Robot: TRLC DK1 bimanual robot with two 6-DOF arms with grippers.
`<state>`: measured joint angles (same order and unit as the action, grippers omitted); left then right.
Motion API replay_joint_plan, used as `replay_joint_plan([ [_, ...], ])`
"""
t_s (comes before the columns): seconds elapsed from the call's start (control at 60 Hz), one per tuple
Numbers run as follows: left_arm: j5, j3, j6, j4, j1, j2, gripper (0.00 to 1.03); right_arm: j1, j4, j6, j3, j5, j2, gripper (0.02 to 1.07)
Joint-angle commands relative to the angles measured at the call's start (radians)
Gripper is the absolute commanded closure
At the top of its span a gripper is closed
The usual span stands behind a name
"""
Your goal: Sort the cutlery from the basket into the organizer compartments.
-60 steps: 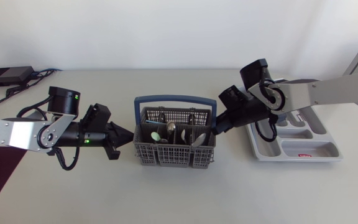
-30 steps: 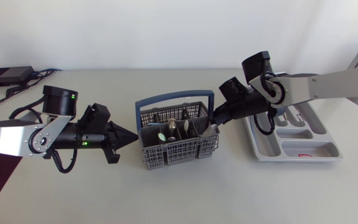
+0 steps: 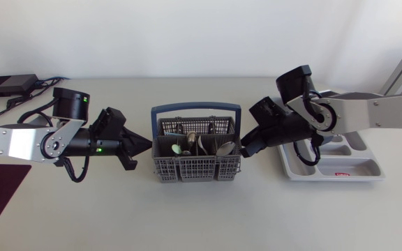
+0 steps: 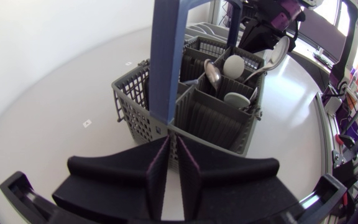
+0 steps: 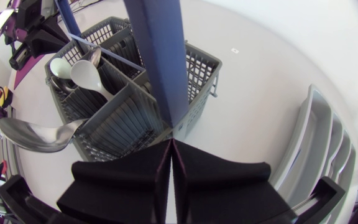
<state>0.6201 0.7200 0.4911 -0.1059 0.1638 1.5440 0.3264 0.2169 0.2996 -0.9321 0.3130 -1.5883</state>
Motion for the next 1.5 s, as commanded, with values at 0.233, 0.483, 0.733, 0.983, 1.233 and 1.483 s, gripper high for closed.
replay_joint_plan([
  [0.233,0.003,-0.111,0.070,-0.002,-0.033,-0.289,0.72,-0.018,0.018,0.052,0.095,-0.003,0.148,0.70],
  [0.483,-0.146,-0.145,0.158,0.023,0.117,-0.383,0.66,-0.012,0.033,0.065,0.142,-0.006,0.245,0.63],
  [0.733,-0.296,-0.113,0.225,0.021,0.238,-0.303,0.66,0.022,0.075,0.073,0.174,-0.017,0.340,0.61],
  [0.983,-0.353,-0.039,0.231,0.015,0.243,-0.214,0.66,0.062,0.088,0.072,0.199,-0.029,0.395,0.61],
  [1.233,-0.404,-0.007,0.221,-0.020,0.269,-0.179,0.66,0.072,0.090,0.072,0.207,-0.029,0.412,0.60],
  [1.483,-0.457,0.007,0.218,-0.058,0.292,-0.134,0.67,0.079,0.088,0.072,0.214,-0.029,0.427,0.60],
])
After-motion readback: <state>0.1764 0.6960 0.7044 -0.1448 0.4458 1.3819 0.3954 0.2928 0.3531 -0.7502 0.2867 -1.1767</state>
